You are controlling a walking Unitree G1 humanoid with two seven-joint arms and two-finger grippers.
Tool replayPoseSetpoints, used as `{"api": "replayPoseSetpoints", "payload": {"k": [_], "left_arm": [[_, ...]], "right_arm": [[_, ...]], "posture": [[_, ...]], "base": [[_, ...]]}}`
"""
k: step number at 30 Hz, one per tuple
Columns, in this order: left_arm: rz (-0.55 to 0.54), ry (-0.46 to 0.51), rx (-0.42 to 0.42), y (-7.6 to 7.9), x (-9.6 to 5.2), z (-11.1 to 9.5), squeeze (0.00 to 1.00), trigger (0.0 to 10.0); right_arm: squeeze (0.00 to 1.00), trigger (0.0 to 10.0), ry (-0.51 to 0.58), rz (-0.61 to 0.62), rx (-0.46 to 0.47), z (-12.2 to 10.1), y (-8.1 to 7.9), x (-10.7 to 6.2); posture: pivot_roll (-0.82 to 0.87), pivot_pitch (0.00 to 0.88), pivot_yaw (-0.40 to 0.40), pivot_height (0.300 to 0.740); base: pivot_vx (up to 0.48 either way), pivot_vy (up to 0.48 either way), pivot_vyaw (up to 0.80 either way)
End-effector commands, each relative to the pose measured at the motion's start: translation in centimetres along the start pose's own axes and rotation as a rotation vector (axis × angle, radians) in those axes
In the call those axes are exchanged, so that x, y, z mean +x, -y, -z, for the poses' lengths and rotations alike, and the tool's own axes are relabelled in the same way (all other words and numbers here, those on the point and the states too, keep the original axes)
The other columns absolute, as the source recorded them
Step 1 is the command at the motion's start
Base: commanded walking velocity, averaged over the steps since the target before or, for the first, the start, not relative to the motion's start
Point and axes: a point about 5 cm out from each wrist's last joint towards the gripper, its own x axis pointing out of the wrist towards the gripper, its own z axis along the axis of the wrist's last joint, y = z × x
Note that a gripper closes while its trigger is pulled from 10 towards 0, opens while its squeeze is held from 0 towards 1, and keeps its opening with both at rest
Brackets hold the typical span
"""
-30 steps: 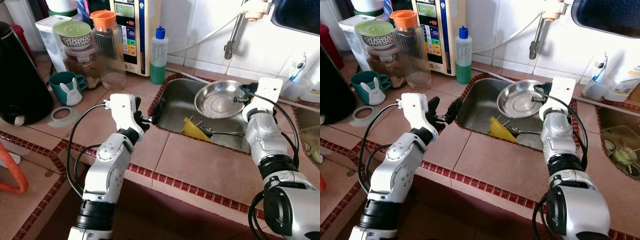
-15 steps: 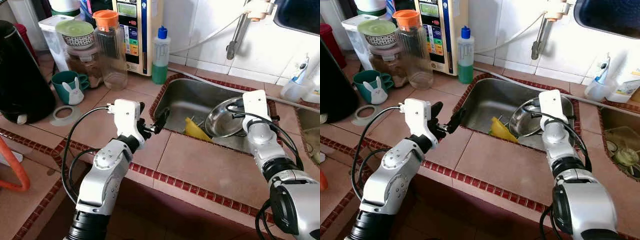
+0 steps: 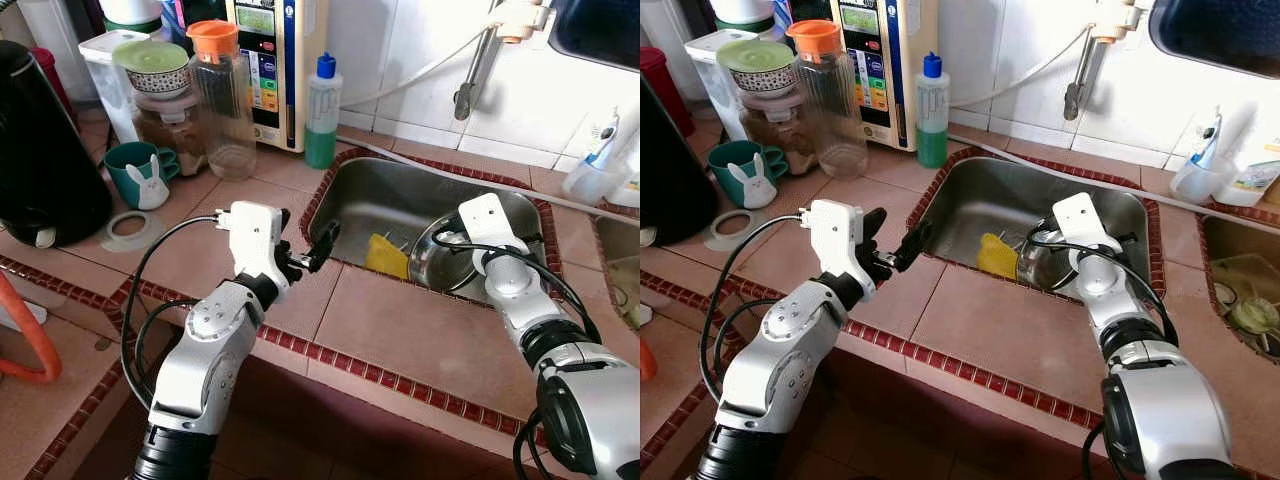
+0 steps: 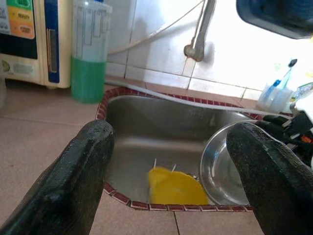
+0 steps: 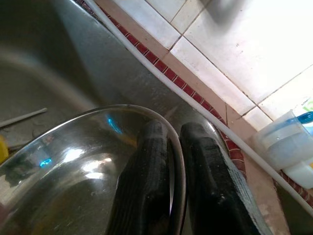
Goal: Kitchen organization
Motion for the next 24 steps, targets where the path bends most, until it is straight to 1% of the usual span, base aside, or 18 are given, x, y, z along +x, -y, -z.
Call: {"api": "replayPoseSetpoints", "payload": {"k": [1, 3, 4, 5, 12, 18, 20, 21, 24], "left_arm": [[0.022, -0.006, 0.019, 0.3, 0.0, -0.2, 0.00, 10.0], [0.021, -0.005, 0.019, 0.3, 0.0, -0.2, 0.00, 10.0], [0.021, -0.006, 0.019, 0.3, 0.0, -0.2, 0.00, 10.0], [0.022, -0.006, 0.021, 0.3, 0.0, -0.2, 0.00, 10.0], [0.022, -0.007, 0.025, 0.4, 0.1, -0.2, 0.00, 10.0], [0.019, -0.005, 0.026, 0.4, 0.2, -0.1, 0.00, 10.0], [0.018, -0.004, 0.025, 0.4, 0.2, -0.1, 0.00, 10.0], [0.017, -0.004, 0.025, 0.4, 0.3, -0.1, 0.00, 10.0], [0.018, -0.004, 0.024, 0.5, 0.3, -0.1, 0.00, 10.0]], "right_arm": [[0.36, 10.0, -0.040, -0.072, 0.006, 0.9, -1.3, -0.3], [0.36, 10.0, -0.042, -0.075, 0.019, 0.9, -1.3, -0.3], [0.62, 10.0, -0.043, -0.077, 0.015, 0.9, -1.3, -0.4], [1.00, 10.0, -0.046, -0.082, 0.017, 1.0, -1.3, -0.4], [1.00, 10.0, -0.043, -0.103, 0.046, 0.7, -1.5, -0.3], [1.00, 10.0, -0.042, -0.113, 0.046, 0.6, -1.4, -0.2], [1.00, 10.0, -0.024, -0.088, 0.035, 0.3, -1.0, -0.1], [1.00, 10.0, 0.001, -0.062, 0.048, -0.2, -0.5, 0.0], [1.00, 10.0, 0.025, -0.049, 0.071, -0.6, -0.1, 0.2]], "posture": [[0.33, 0.000, -0.004, 0.740], [0.33, 0.000, -0.003, 0.740], [0.33, 0.000, -0.004, 0.740], [0.33, 0.000, -0.004, 0.740], [0.33, 0.000, -0.007, 0.740], [0.33, 0.000, -0.011, 0.740], [0.33, 0.000, -0.012, 0.740], [0.32, 0.000, -0.011, 0.740], [0.32, 0.000, -0.012, 0.740]], "base": [[0.000, 0.000, 0.00], [0.000, 0.000, 0.00], [0.000, 0.000, 0.00], [0.000, 0.000, 0.00], [0.000, 0.000, 0.00], [0.000, 0.000, 0.00], [0.000, 0.000, 0.00], [0.000, 0.000, 0.00], [0.000, 0.000, 0.00]]}}
